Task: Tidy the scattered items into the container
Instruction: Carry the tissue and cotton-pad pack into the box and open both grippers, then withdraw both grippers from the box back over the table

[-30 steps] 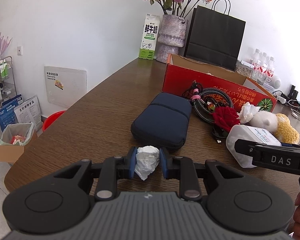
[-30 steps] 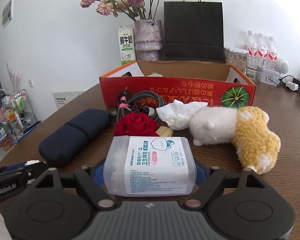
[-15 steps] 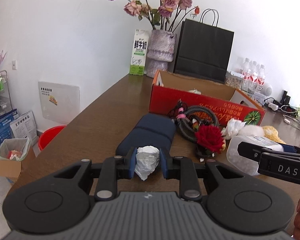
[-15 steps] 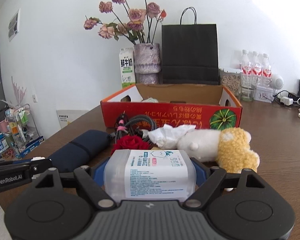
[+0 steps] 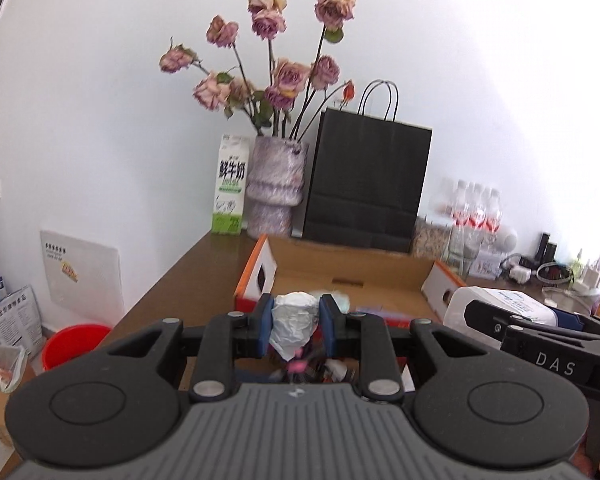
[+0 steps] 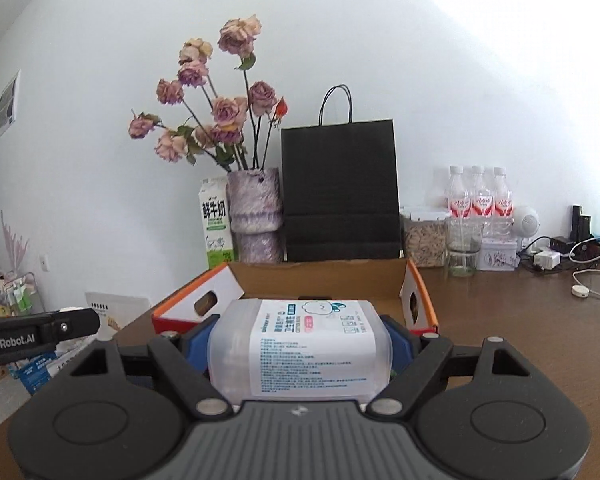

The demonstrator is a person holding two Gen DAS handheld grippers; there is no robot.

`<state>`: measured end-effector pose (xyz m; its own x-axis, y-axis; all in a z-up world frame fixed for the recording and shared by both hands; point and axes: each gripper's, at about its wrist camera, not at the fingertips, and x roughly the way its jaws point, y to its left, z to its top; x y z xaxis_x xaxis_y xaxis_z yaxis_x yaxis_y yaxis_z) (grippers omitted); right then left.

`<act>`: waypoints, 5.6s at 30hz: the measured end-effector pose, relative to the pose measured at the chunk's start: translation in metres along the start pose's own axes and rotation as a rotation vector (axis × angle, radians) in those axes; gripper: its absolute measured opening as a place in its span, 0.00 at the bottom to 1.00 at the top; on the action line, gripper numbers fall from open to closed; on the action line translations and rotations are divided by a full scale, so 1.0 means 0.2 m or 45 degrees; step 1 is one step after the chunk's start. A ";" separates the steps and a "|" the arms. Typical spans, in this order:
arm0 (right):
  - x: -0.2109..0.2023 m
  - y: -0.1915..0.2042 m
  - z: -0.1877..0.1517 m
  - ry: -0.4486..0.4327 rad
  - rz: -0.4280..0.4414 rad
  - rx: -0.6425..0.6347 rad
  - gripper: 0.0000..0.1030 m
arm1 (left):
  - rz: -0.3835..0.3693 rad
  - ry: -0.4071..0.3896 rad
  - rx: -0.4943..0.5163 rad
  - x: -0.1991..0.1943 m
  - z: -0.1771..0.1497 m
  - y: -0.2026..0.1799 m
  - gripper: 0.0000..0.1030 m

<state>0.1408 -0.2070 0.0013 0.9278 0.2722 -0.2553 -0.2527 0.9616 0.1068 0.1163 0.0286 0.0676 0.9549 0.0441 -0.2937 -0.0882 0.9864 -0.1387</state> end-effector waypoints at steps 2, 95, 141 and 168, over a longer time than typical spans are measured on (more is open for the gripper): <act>0.06 -0.02 0.07 -0.050 -0.015 0.007 0.79 | -0.003 -0.030 -0.015 0.07 0.07 -0.04 0.24; 0.28 -0.06 0.17 -0.011 -0.013 0.004 1.00 | 0.213 -0.126 -0.046 0.31 0.04 -0.09 1.00; -0.31 -0.12 -0.56 0.447 -0.074 -0.054 1.00 | 0.120 0.292 0.058 -0.25 -0.69 0.07 1.00; -0.30 -0.12 -0.58 0.431 -0.059 -0.096 1.00 | 0.139 0.311 0.132 -0.23 -0.72 0.04 1.00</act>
<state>0.0587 -0.2423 -0.0973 0.7983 0.2123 -0.5635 -0.2440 0.9696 0.0196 0.0309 0.0124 -0.0566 0.8434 0.1238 -0.5228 -0.1452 0.9894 0.0001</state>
